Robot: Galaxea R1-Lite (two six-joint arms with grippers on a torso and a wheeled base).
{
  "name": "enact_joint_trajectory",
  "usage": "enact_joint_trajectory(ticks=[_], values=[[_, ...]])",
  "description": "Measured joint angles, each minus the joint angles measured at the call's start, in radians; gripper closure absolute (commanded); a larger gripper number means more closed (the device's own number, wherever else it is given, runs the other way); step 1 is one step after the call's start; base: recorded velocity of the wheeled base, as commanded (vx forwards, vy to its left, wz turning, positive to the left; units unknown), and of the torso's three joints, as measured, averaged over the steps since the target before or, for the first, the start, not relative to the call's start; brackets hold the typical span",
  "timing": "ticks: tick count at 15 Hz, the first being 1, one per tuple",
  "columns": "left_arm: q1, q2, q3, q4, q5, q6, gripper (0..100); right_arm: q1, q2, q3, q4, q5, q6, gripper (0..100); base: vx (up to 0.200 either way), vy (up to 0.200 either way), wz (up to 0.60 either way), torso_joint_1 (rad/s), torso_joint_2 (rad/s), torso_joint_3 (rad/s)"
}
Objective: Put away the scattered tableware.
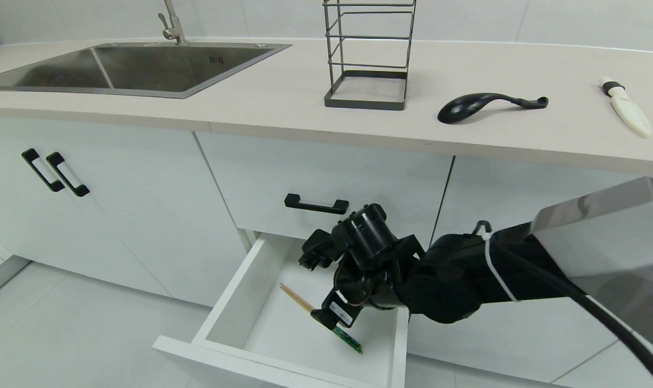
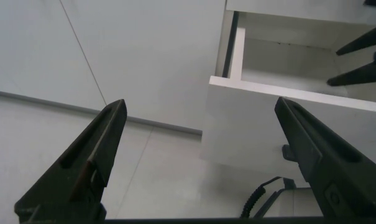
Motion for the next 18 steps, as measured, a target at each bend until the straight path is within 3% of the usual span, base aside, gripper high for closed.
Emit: enact_joint_trajectory(ticks=[5,10,13,16,18], values=[[0.0,0.0,0.0,0.0,0.0,0.0,0,0.034,-0.12,0.077,-0.008,0.001,0.001,0,0.0,0.0,0.0,0.0,0.0,0.0],[0.0,0.0,0.0,0.0,0.0,0.0,0,0.041,-0.262,0.277,-0.112,0.006,0.005,0,0.0,0.0,0.0,0.0,0.0,0.0],[0.0,0.0,0.0,0.0,0.0,0.0,0,0.043,-0.354,0.45,-0.301,0.111,0.004,0,0.0,0.0,0.0,0.0,0.0,0.0],[0.0,0.0,0.0,0.0,0.0,0.0,0,0.033,-0.412,0.644,-0.629,0.169,0.012,0,0.0,0.0,0.0,0.0,0.0,0.0],[0.0,0.0,0.0,0.0,0.0,0.0,0,0.021,-0.445,0.761,-0.768,0.222,0.051,0,0.0,0.0,0.0,0.0,0.0,0.0]])
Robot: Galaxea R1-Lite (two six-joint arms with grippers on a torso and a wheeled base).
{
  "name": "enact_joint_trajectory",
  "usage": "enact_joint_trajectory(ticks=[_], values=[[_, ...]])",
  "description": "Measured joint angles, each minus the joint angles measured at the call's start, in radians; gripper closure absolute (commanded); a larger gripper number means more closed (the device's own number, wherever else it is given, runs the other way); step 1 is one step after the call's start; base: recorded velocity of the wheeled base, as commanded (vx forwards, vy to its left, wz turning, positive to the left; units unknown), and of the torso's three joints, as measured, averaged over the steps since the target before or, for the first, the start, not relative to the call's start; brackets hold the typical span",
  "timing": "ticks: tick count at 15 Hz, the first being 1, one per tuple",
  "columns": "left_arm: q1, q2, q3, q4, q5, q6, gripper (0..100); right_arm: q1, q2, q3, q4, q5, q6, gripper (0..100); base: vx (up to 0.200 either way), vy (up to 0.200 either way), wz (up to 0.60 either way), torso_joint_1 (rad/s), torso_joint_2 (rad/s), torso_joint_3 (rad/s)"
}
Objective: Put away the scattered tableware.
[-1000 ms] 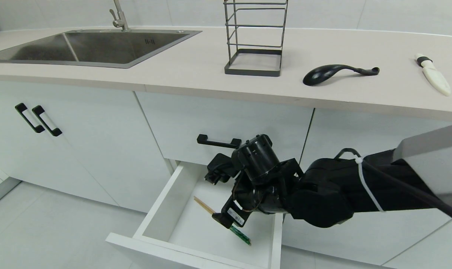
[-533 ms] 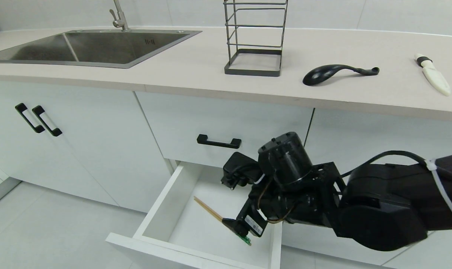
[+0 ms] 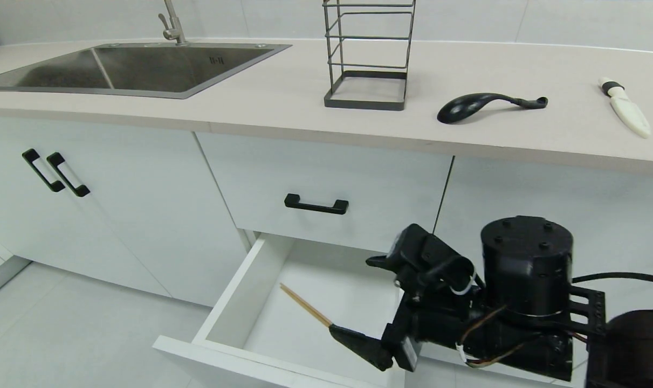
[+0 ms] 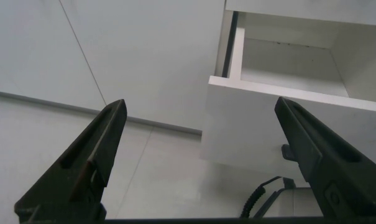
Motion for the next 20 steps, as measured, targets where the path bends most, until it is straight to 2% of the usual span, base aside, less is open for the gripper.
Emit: enact_joint_trajectory(ticks=[3,6,9,20], values=[[0.0,0.0,0.0,0.0,0.0,0.0,0,-0.056,-0.071,0.134,-0.027,0.04,0.022,0,0.0,0.0,0.0,0.0,0.0,0.0],[0.0,0.0,0.0,0.0,0.0,0.0,0,-0.037,-0.084,0.228,-0.029,0.026,0.012,0,0.0,0.0,0.0,0.0,0.0,0.0],[0.0,0.0,0.0,0.0,0.0,0.0,0,-0.002,-0.034,0.24,-0.034,-0.022,-0.008,0,0.0,0.0,0.0,0.0,0.0,0.0],[0.0,0.0,0.0,0.0,0.0,0.0,0,0.016,-0.008,0.259,-0.029,-0.018,-0.015,0,0.0,0.0,0.0,0.0,0.0,0.0]])
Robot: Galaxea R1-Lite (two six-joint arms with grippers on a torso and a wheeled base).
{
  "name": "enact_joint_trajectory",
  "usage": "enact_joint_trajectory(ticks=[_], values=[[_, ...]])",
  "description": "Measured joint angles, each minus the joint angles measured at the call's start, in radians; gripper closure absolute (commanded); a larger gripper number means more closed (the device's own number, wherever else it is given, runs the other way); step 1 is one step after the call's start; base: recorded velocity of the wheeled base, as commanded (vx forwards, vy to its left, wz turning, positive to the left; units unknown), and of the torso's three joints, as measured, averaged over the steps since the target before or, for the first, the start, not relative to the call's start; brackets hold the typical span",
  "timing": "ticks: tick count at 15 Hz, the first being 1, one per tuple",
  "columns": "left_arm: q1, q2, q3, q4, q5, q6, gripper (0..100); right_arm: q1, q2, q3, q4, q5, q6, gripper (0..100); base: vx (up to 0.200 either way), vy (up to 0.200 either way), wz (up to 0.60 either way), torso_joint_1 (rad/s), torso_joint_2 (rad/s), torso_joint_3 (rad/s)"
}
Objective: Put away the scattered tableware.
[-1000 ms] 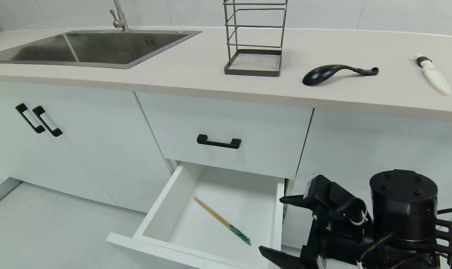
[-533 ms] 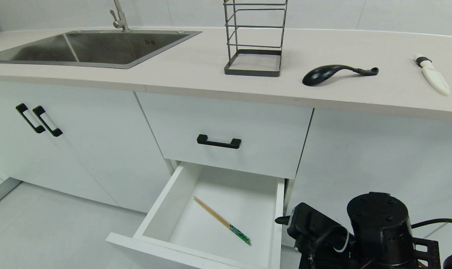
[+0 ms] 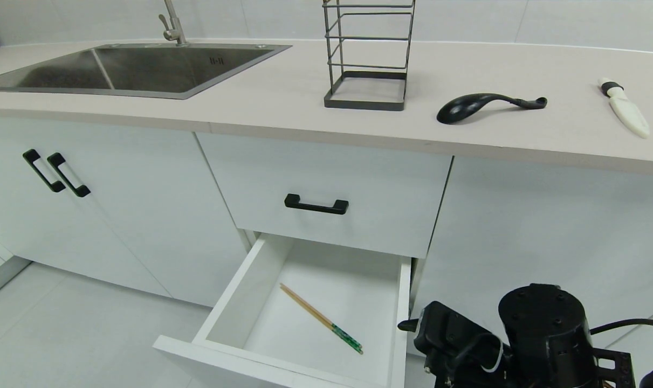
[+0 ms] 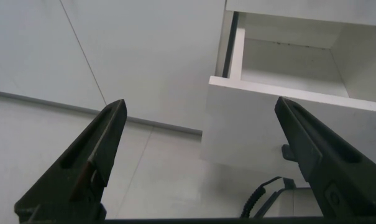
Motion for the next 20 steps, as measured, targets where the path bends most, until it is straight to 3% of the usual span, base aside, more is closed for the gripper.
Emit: enact_joint_trajectory(ticks=[7,17,20], values=[[0.0,0.0,0.0,0.0,0.0,0.0,0,0.017,0.002,0.017,0.003,0.006,0.001,0,0.0,0.0,0.0,0.185,-0.12,-0.096],[0.0,0.0,0.0,0.0,0.0,0.0,0,0.018,0.004,0.027,0.0,0.006,0.003,0,0.0,0.0,0.0,0.188,-0.56,-0.22],[0.0,0.0,0.0,0.001,0.0,0.0,0,0.018,0.007,-0.026,0.0,0.005,0.003,0,0.0,0.0,0.0,0.382,-0.49,-0.229]])
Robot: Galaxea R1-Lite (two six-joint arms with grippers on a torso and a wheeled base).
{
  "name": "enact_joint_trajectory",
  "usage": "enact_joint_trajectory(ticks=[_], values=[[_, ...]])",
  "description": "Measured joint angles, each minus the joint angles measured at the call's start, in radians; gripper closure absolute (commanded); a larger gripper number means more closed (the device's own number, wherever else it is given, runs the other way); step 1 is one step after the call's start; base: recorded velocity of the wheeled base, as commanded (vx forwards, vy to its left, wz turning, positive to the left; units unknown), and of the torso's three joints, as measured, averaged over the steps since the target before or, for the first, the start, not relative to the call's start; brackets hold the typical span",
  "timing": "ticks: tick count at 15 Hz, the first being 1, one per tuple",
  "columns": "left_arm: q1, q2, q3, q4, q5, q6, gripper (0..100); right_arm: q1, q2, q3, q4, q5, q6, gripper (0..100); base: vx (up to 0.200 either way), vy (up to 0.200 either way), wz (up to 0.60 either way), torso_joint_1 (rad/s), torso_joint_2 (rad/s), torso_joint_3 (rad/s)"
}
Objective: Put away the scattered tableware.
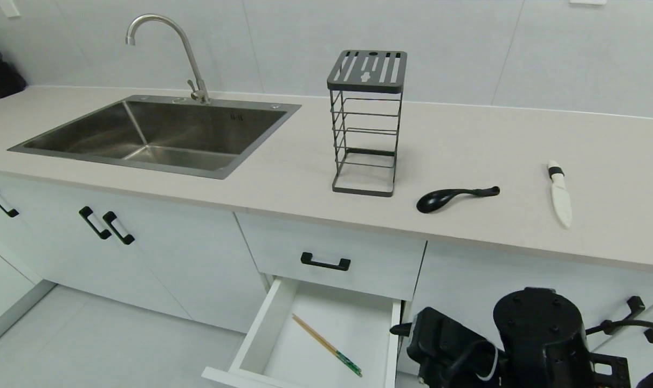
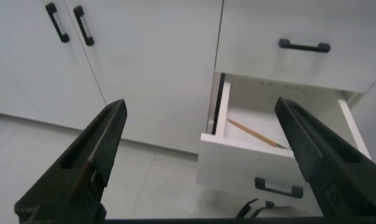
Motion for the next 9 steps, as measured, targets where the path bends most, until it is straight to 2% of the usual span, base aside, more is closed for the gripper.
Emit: enact_joint_trajectory(ticks=[5,9], values=[[0.0,0.0,0.0,-0.002,0.0,0.0,0,0.0,0.035,-0.167,0.036,0.0,0.001,0,0.0,0.0,0.0,0.292,-0.51,-0.245],[0.0,0.0,0.0,-0.001,0.0,0.0,0,0.01,0.05,-0.358,0.322,0.007,0.0,0,0.0,0.0,0.0,0.289,-0.54,-0.254]])
